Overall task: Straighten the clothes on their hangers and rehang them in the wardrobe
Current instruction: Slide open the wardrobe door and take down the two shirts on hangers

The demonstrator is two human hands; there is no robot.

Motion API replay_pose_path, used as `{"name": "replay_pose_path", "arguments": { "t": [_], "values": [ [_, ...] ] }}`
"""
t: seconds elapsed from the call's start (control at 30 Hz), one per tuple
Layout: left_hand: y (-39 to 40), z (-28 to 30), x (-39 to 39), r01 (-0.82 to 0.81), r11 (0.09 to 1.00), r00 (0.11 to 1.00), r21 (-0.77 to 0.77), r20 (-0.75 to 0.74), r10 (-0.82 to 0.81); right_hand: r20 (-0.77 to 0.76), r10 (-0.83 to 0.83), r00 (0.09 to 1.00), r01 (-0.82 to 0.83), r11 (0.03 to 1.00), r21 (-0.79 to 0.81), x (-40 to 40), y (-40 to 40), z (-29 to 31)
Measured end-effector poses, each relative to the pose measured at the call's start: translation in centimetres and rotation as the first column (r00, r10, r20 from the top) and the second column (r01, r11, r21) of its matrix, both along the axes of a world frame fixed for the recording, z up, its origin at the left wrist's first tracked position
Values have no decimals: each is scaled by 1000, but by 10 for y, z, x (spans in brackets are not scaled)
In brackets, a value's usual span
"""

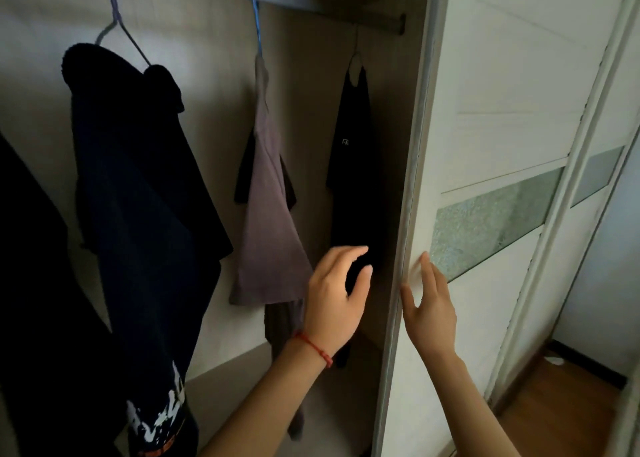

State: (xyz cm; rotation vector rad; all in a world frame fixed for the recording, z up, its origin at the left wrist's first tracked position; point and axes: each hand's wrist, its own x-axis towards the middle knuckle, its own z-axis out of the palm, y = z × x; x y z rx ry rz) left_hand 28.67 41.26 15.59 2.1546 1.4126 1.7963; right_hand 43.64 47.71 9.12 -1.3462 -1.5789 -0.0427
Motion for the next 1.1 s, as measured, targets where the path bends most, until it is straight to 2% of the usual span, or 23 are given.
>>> {"name": "replay_pose_path", "arguments": {
  "t": [0.1, 0.2, 0.3, 0.37, 0.43, 0.47, 0.57, 0.63, 0.7, 0.83, 0.9, 1.0, 1.1],
  "values": [
    [0, 50, -4, -43, 964, 994, 264, -90, 69, -16, -33, 999, 32, 999, -38, 13, 14, 3],
    [1, 102, -13, -98, 876, 962, 473, -182, 206, -23, -68, 997, 66, 995, -72, 25, 27, 7],
    [10, 149, -28, -204, 780, 907, 592, -185, 378, 3, -55, 998, 55, 997, -51, 29, 34, 5],
    [18, 174, -41, -306, 737, 881, 603, -114, 459, 7, -43, 999, 43, 998, -38, 27, 35, 2],
    [28, 194, -53, -413, 748, 869, 520, -21, 494, -22, -50, 999, 49, 998, -29, 26, 37, 1],
    [34, 202, -59, -438, 784, 878, 440, 20, 479, -42, -57, 998, 56, 998, -27, 25, 37, 1],
    [55, 219, -74, -441, 884, 897, 155, 111, 428, -90, -65, 994, 60, 997, -52, 22, 39, 3],
    [68, 223, -81, -434, 901, 892, -6, 132, 431, -136, -61, 989, 56, 997, -44, 19, 38, 7],
    [77, 223, -83, -420, 900, 892, -114, 131, 433, -168, -43, 985, 53, 997, 53, 14, 37, 17],
    [84, 224, -84, -408, 898, 893, -165, 132, 431, -88, 37, 995, -1, 924, 383, -4, 35, 71],
    [86, 227, -86, -398, 899, 893, -183, 145, 425, -18, 122, 992, -100, 885, 454, -18, 39, 110],
    [95, 232, -94, -400, 885, 893, -238, 117, 435, -27, 245, 969, -214, 890, 402, -38, 54, 171],
    [103, 238, -102, -421, 853, 883, -307, 78, 464, -206, 290, 935, -242, 942, 232, -53, 85, 229]
  ]
}}
